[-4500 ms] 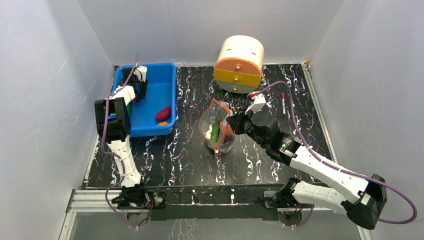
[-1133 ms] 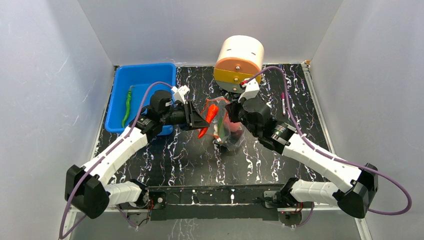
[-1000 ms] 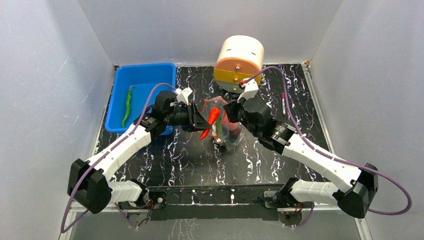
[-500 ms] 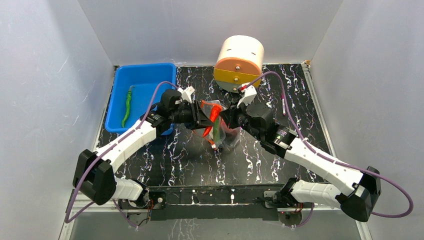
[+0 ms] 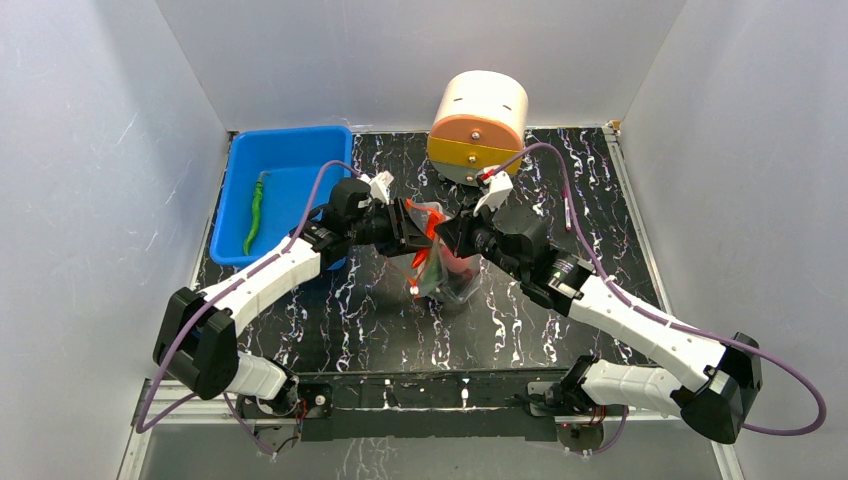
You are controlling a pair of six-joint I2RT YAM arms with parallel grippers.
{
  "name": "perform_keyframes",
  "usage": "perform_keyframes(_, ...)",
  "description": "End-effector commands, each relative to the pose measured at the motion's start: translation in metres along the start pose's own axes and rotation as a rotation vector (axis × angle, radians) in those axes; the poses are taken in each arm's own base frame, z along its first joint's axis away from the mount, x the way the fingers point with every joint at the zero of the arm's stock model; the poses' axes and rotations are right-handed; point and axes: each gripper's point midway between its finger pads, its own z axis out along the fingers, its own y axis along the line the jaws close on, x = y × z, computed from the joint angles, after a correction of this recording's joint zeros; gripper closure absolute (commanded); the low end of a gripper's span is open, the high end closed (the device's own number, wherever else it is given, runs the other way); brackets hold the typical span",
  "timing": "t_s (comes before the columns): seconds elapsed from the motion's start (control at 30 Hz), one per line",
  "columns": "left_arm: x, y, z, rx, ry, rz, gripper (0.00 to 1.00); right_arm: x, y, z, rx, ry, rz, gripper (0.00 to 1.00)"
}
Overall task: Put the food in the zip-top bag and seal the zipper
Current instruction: Place the fake vegetable in the zipper food storage bag.
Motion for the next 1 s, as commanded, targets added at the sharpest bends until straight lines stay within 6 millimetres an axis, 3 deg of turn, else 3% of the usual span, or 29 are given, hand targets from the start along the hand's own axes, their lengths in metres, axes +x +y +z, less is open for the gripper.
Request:
perform_keyframes(0.0, -0.005, -0.012, -0.005, 0.025, -0.027, 0.026, 0.61, -0.027, 0.007, -0.002, -0.014, -0.101, 0.021, 1.00)
perform_keyframes(0.17, -0.009, -0.016, -0.015, 0.023, -0.067, 0.052, 0.52, -0.030, 0.001, -0.004, 0.017, -0.109, 0.017, 1.00)
perform_keyframes(0.5, -0.022, -0.030, -0.037, 0.023, -0.161, 0.145, 0.45, -0.026, -0.007, -0.005, 0.061, -0.095, 0.011, 1.00)
perform_keyframes(0.57, -0.027, -0.030, -0.044, 0.001, -0.187, 0.178, 0.38, -0.026, -0.010, -0.006, 0.075, -0.093, 0.009, 1.00)
perform_keyframes(0.7, -0.039, -0.038, -0.057, -0.016, -0.249, 0.265, 0.32, -0.026, -0.013, -0.009, 0.089, -0.096, 0.007, 1.00)
perform_keyframes(0.73, -0.043, -0.040, -0.060, -0.022, -0.262, 0.284, 0.27, -0.026, -0.014, -0.009, 0.091, -0.095, 0.008, 1.00)
perform_keyframes(0.77, -0.045, -0.041, -0.062, -0.032, -0.273, 0.305, 0.06, -0.026, -0.015, -0.010, 0.095, -0.096, 0.008, 1.00)
perform_keyframes(0.8, -0.047, -0.040, -0.064, -0.046, -0.278, 0.322, 0.02, -0.025, -0.015, -0.011, 0.096, -0.095, 0.007, 1.00)
perform_keyframes(0.97, -0.062, -0.036, -0.074, -0.117, -0.329, 0.409, 0.02, -0.026, -0.017, -0.014, 0.103, -0.100, 0.010, 1.00)
